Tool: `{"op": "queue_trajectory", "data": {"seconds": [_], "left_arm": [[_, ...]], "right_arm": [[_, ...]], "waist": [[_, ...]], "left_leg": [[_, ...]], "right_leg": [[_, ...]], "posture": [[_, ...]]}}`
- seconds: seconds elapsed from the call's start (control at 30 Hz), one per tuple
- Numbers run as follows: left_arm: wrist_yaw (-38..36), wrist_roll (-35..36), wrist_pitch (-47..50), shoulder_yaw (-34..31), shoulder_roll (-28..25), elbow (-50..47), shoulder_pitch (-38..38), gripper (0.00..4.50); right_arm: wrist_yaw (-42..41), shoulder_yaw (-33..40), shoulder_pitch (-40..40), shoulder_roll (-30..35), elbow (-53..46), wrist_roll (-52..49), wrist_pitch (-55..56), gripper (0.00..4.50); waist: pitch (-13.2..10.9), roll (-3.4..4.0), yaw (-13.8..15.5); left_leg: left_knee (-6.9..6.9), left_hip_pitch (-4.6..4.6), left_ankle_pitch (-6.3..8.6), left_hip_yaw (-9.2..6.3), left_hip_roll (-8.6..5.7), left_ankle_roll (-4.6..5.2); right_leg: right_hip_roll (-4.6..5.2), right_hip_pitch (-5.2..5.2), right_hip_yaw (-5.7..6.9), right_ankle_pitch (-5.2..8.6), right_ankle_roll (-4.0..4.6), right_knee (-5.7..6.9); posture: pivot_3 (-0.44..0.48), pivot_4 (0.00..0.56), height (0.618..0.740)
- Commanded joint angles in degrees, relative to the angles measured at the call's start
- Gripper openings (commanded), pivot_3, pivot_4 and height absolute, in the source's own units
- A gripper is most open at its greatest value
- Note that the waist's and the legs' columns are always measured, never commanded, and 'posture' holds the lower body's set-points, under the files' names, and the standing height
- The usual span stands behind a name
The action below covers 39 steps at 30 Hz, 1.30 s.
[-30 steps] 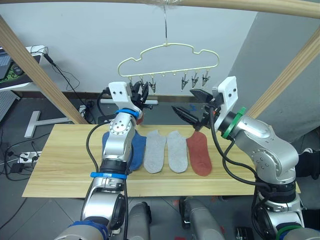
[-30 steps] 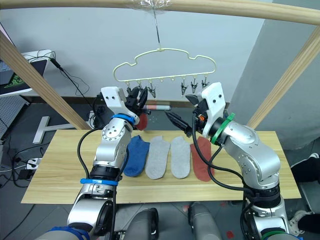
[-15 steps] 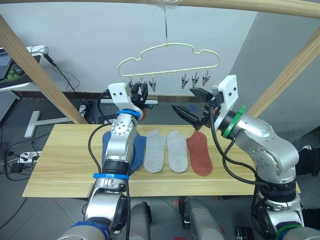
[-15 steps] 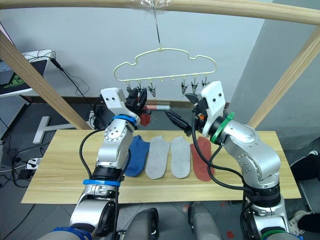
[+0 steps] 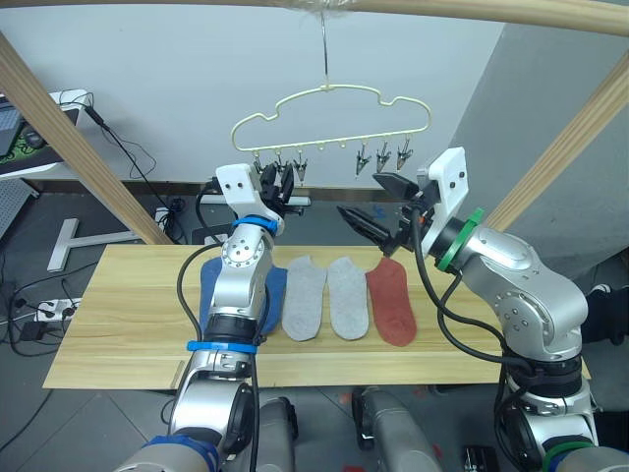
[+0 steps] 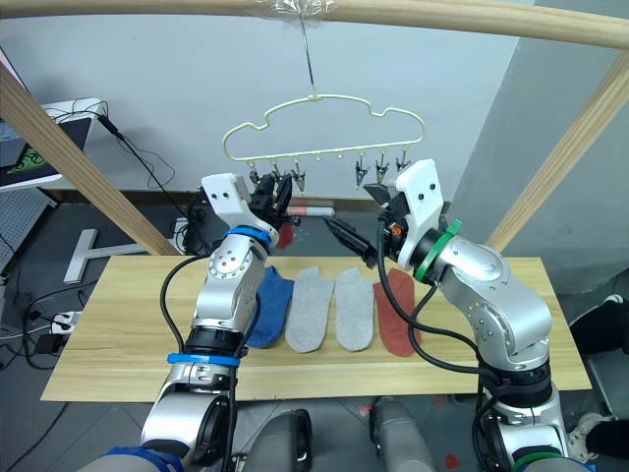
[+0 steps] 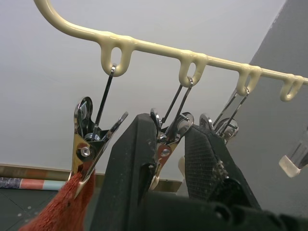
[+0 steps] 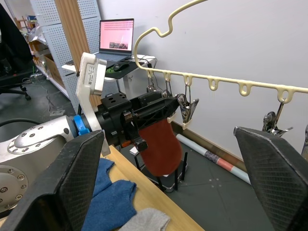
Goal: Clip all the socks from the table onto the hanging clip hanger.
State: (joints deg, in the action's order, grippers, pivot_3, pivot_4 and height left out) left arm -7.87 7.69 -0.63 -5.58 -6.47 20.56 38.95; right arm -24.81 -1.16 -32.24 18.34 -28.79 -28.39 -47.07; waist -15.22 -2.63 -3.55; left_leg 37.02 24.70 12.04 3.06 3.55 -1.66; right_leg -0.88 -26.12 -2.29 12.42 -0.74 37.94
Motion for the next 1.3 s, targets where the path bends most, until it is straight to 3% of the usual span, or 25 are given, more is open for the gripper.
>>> {"op": "queue_trajectory", "data": {"seconds": [0.03,1.3], "left_arm": [[0.3,-0.1,-1.1,-0.2,-0.1,-1.6,0.8,1.3],[0.2,0.2,-1.2,-0.3,-0.2,-1.4,1.5,1.3]], "right_arm": [[0.1,1.3,-1.1,0.4,-0.9,-1.1,0.4,4.5],[0.1,1.2,-1.1,0.5,-0.7,-1.0,0.7,4.5]], "waist": [[0.0,0.0,0.0],[0.0,0.0,0.0]], "left_leg": [[0.0,0.0,0.0,0.0,0.0,0.0],[0.0,0.0,0.0,0.01,0.0,0.0]], "right_leg": [[0.0,0.0,0.01,0.0,0.0,0.0],[0.0,0.0,0.0,0.0,0.0,0.0]], "posture": [[-0.134,0.257,0.74],[-0.132,0.247,0.74]]}}
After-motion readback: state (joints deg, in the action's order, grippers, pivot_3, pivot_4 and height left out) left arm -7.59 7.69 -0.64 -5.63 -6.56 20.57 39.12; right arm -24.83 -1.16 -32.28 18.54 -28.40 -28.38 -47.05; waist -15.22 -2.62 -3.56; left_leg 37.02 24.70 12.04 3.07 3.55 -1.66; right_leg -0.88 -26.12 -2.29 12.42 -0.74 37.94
